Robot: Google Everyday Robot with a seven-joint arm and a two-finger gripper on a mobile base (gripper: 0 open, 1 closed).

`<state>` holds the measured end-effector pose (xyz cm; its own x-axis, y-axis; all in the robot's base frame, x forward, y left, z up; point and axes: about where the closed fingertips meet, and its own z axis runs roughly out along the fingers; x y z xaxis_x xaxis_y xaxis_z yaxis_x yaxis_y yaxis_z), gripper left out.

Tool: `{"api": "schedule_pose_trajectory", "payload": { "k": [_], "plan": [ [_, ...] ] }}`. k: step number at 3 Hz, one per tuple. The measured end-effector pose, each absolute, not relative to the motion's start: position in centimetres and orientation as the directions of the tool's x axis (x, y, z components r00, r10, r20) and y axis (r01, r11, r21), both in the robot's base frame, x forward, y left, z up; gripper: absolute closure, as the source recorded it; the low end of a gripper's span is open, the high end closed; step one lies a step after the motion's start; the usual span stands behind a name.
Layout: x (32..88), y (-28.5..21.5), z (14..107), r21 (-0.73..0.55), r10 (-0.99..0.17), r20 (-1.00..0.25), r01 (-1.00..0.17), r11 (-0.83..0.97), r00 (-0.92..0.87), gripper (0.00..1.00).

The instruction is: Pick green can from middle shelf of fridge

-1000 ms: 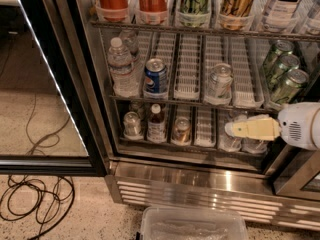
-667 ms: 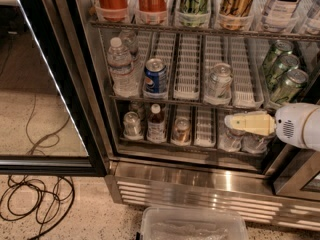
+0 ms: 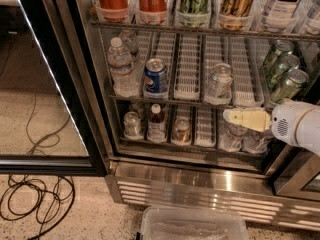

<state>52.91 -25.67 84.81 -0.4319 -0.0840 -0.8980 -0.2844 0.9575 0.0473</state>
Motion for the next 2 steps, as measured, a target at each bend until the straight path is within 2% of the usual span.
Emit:
{"api": "schedule_pose_trajectory", "payload": {
  "k": [1,2],
  "plan": [
    [53.17,-25.91,84.53,0.054,-0.066,-0.905,-0.268,0.962,-0.420,0.14],
    [52.79,-26.10,84.72,0.042,-0.069,-0.912,-0.260,0.965,-0.404,0.15]
  ]
}}
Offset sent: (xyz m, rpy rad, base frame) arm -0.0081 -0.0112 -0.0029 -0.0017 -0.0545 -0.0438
